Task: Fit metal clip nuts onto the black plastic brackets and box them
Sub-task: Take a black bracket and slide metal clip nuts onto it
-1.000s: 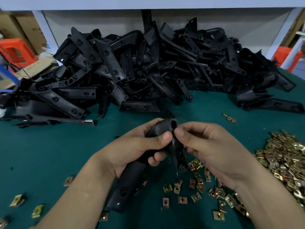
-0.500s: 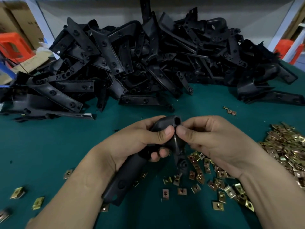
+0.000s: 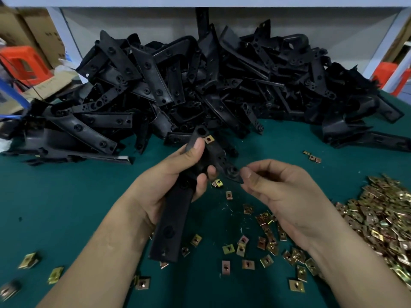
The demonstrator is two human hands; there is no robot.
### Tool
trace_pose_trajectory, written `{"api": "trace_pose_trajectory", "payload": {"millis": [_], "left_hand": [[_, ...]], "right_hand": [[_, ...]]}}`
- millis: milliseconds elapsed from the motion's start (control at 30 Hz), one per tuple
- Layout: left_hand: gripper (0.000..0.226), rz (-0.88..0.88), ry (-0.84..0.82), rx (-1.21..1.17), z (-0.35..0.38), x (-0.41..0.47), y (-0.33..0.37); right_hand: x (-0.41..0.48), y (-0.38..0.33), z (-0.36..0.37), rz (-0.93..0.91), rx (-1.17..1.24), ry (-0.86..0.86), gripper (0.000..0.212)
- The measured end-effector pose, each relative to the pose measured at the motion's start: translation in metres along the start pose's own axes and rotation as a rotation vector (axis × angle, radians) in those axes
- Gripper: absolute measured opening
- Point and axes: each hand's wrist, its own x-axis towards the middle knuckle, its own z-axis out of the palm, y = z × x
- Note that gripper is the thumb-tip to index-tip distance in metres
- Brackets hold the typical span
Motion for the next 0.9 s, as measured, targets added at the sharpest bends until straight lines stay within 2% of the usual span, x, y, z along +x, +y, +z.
{"api": "trace_pose_trajectory", "payload": {"millis": [100, 233, 400, 467, 633, 733, 833, 900], "left_hand": [[0.067, 0.023, -0.024, 0.015, -0.0002, -0.0008, -0.0002], [0.049, 0.033, -0.006, 0.029, 0.0009, -0.0014, -0.002], [0.064, 0.035, -0.029, 0.026, 0.0011, -0.002, -0.0032], [0.061, 0.033, -0.029, 0.033, 0.0015, -0.0014, -0.0037], [0.052, 0.025, -0.032, 0.037, 0.0013, -0.0016, -0.0041], [0.055, 0.027, -0.035, 0.068, 0.0015, -0.0008, -0.0046], [0.055, 0.037, -0.026, 0.112, 0.0014, -0.0004, -0.0051], [0.052, 0.038, -0.034, 0.123, 0.0018, -0.0008, -0.0056]], "right_hand": [[0.0, 0.0004, 0.0026, -0.004, 0.091, -0.028, 0.03], [-0.0001, -0.0001, 0.003, -0.03, 0.108, -0.019, 0.029], [0.0017, 0.0008, 0.0034, -0.047, 0.185, 0.009, 0.023], [0.0021, 0.0017, 0.0032, -0.048, 0.188, 0.014, 0.019], [0.0008, -0.0006, 0.004, -0.005, 0.18, -0.073, 0.029], [-0.0002, -0.0026, 0.0045, 0.037, 0.205, -0.087, 0.027], [-0.0011, -0.0045, 0.0032, 0.012, 0.149, -0.036, 0.016], [-0.0017, -0.0056, 0.0035, -0.005, 0.148, -0.05, 0.018]]}}
